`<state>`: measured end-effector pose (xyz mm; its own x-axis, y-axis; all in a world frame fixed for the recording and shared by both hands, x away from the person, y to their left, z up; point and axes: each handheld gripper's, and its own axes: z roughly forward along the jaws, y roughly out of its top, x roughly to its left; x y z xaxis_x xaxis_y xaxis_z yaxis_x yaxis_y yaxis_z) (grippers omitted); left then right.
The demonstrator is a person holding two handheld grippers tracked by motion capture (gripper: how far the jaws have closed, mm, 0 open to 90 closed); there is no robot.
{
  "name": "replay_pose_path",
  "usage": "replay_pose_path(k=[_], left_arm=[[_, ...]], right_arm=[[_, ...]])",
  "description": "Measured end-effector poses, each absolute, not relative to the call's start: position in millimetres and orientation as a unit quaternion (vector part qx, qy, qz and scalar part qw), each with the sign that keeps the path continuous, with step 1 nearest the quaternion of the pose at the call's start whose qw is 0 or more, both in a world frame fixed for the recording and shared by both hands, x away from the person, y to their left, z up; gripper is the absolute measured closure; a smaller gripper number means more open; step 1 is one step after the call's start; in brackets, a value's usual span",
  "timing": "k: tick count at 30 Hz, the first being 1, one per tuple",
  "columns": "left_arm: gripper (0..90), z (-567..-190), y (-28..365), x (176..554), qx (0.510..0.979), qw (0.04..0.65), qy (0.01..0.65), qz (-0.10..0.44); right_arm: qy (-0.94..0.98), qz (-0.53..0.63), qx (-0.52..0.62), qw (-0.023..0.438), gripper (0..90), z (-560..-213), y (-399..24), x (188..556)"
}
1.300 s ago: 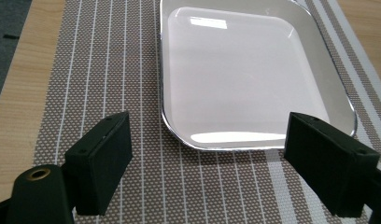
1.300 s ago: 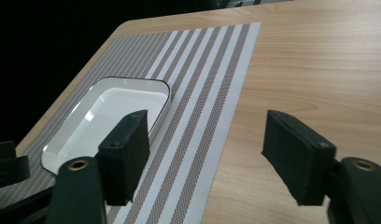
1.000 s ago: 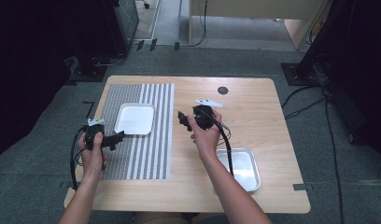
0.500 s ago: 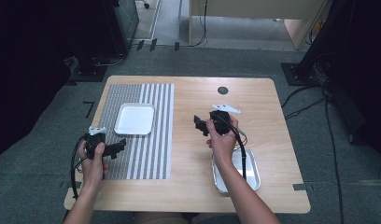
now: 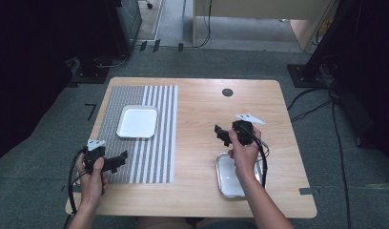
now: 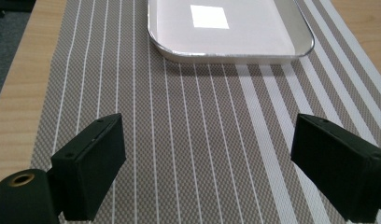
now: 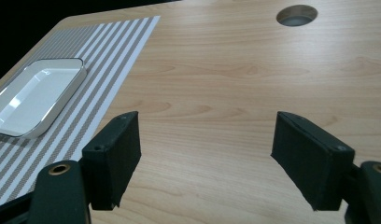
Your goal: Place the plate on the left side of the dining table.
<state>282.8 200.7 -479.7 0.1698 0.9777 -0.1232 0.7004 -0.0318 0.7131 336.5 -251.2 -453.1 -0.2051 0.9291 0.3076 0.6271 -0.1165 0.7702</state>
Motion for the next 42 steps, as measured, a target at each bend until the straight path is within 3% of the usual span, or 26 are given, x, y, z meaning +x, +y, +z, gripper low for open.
replay_pose_path(k=[24, 42], left_arm=[[9.7, -494.9, 214.6, 223.7, 0.690, 0.332, 0.601, 0.228], [9.7, -510.2, 240.3, 213.3, 0.705, 0.307, 0.593, 0.239]], right_arm=[[0.619, 0.421, 0.636, 0.186, 24.1, -470.4, -320.5, 294.0], [0.599, 0.410, 0.663, 0.183, 23.9, -479.8, -359.7, 264.9]])
